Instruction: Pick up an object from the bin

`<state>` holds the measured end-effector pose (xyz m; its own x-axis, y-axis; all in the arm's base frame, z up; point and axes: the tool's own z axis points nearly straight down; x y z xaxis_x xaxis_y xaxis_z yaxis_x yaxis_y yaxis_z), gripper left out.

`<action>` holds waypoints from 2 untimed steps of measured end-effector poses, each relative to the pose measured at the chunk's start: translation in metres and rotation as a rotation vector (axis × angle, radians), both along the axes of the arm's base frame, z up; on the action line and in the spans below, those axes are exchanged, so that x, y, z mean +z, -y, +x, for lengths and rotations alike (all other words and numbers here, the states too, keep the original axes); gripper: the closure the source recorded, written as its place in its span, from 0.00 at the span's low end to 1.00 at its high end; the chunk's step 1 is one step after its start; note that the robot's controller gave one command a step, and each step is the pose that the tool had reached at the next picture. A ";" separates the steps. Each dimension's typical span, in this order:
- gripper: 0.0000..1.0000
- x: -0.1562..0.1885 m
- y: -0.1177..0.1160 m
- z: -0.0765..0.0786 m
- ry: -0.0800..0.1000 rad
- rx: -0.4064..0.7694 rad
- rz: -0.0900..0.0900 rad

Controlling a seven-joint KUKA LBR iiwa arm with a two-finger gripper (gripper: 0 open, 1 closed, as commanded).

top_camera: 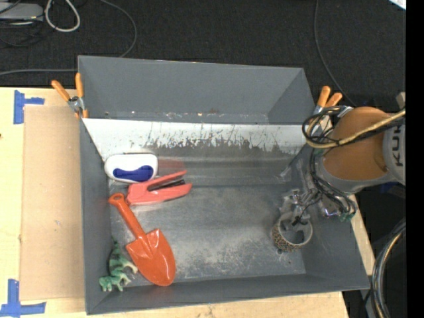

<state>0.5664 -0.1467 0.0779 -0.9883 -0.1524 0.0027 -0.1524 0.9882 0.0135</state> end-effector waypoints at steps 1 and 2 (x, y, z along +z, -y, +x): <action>1.00 -0.009 0.008 -0.002 -0.002 0.069 0.006; 1.00 0.010 0.006 -0.005 -0.012 0.062 0.008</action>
Offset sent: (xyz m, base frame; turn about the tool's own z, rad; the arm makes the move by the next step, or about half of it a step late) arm 0.0010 -0.0036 0.0906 -0.0336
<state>0.5616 -0.1530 0.0877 -0.9769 -0.2135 0.0135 -0.2131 0.9767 0.0236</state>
